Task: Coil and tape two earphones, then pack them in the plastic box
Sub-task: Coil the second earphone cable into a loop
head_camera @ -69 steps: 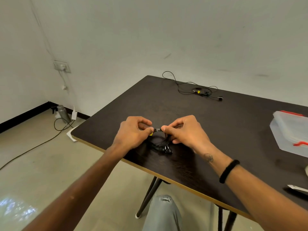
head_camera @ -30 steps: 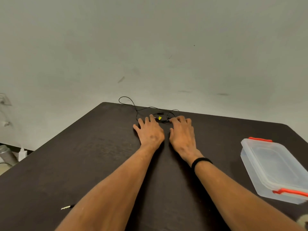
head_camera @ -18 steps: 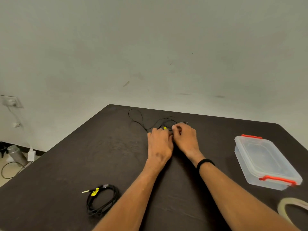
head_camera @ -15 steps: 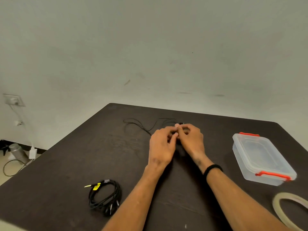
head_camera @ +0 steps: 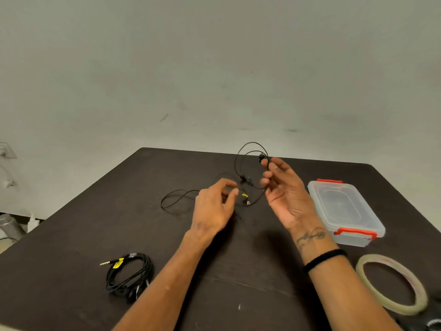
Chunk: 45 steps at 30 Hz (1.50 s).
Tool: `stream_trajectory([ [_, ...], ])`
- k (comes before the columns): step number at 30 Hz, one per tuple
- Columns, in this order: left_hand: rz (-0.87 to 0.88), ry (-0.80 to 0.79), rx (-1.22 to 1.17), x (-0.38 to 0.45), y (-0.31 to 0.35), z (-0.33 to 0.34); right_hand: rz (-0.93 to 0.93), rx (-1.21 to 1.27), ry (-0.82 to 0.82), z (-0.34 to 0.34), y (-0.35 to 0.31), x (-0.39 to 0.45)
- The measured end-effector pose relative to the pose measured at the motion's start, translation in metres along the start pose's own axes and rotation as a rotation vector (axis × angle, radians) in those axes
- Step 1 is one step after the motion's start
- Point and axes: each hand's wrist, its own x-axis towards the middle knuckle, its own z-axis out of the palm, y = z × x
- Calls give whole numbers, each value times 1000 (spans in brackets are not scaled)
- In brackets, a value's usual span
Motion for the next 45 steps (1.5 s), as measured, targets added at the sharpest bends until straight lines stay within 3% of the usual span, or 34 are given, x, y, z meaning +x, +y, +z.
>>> stream_trajectory([
  [2, -30, -4, 162, 3, -10, 0, 29, -26, -59, 1, -11, -3],
  [7, -202, 231, 190, 9, -21, -19, 12, -248, -65, -2, -24, -2],
  [10, -113, 330, 185, 7, -15, -18, 65, -520, 0, -6, -18, -2],
  [13, -57, 178, -52, 7, 8, -18, 108, -594, 4, -6, -10, -6],
  [16, -60, -21, 150, 8, 5, -19, 83, -691, 94, -8, -11, -5],
  [18, -86, -58, 411, 7, -8, -21, 15, -1131, 226, -14, -14, -2],
  [20, -134, -80, 503, 6, -14, -23, -40, -1645, 333, -18, -14, -5],
  [27, -199, -47, 548, 6, -18, -26, -216, -2047, 385, 1, 7, -14],
  [29, -191, 3, 588, 6, -19, -26, -409, -2063, 392, 3, 10, -14],
  [31, -202, 56, 634, 7, -17, -27, -610, -1973, 305, 3, 16, -13],
  [33, -186, 64, 637, 8, -16, -27, -681, -1877, 176, 6, 24, -12],
  [37, -200, -118, 632, 9, -23, -24, -607, -1838, 11, 4, 38, -14],
  [41, -221, -73, 612, 10, -23, -25, -536, -1846, -13, -3, 40, -13],
  [45, -204, -124, 635, 10, -28, -22, -517, -1843, -33, -4, 43, -12],
])
